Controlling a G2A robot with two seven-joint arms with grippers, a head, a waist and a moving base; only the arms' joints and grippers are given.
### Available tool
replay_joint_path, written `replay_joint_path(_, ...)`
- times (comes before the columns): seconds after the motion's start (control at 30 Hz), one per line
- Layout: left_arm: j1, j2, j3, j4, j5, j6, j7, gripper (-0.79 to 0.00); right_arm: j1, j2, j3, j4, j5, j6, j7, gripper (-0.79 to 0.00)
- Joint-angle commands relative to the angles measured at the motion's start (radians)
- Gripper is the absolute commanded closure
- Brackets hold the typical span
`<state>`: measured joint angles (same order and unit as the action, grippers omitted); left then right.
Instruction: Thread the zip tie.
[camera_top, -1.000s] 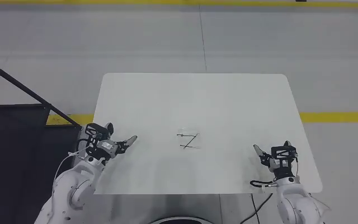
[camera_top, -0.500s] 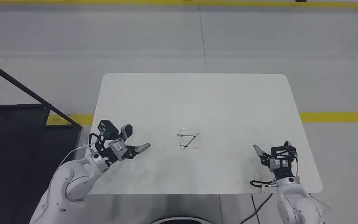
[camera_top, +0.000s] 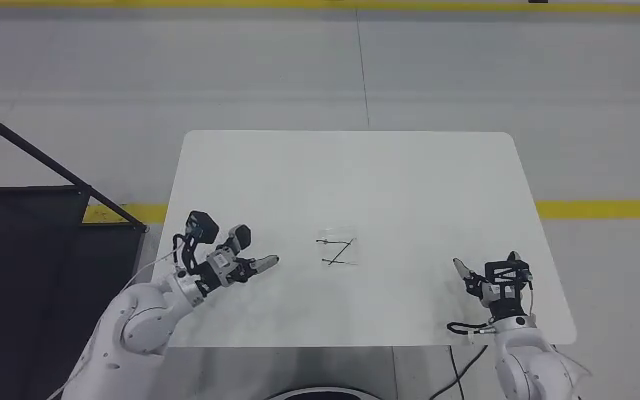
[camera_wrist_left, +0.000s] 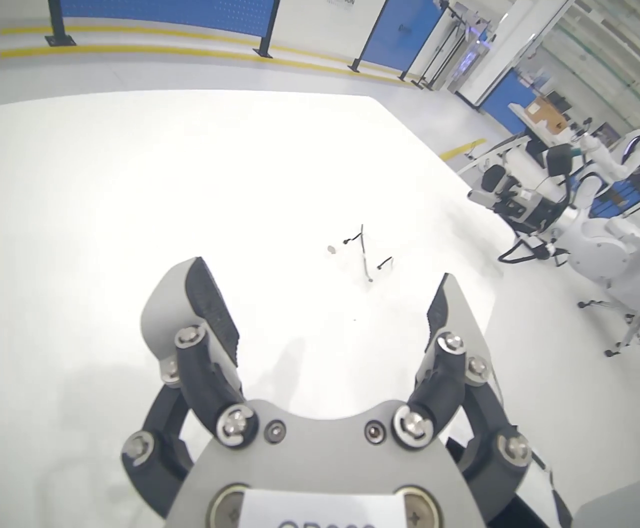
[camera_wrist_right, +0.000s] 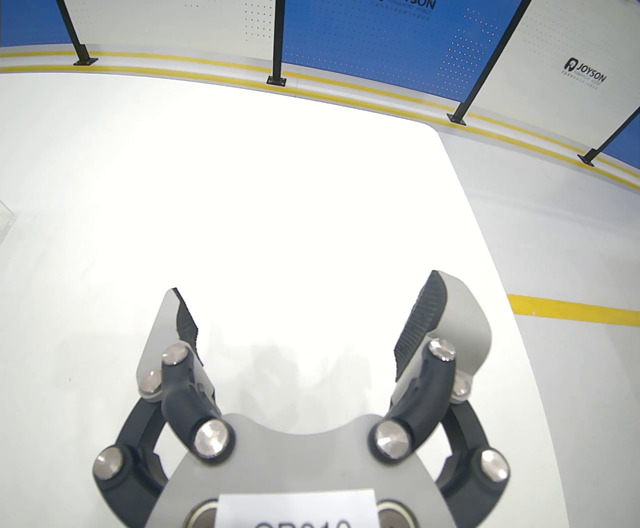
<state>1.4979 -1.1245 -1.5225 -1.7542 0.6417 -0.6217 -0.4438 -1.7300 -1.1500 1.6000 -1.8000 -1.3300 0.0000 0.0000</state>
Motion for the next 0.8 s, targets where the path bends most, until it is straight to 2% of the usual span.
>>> replay_joint_path(0.0,-0.032,0.0,0.03,-0.005,-0.08,0.05,-0.09,-0.785,0.0,0.0,0.0,0.0,0.0,0.0,0.0,-0.785)
replay_joint_path(0.13,-0.084,0.001,0.066,-0.01,-0.161,0.12,-0.198,-0.785,0.0,0.0,0.0,0.0,0.0,0.0,0.0,-0.785)
replay_joint_path(0.23,-0.1,0.001,0.093,-0.011,-0.207,0.145,-0.259,-0.785,0.0,0.0,0.0,0.0,0.0,0.0,0.0,-0.785)
replay_joint_path(0.4,-0.134,0.004,0.117,0.013,-0.325,0.241,-0.378,-0.785,0.0,0.0,0.0,0.0,0.0,0.0,0.0,-0.785)
replay_joint_path(0.77,-0.134,0.004,0.117,0.013,-0.325,0.241,-0.378,-0.785,0.0,0.0,0.0,0.0,0.0,0.0,0.0,-0.785)
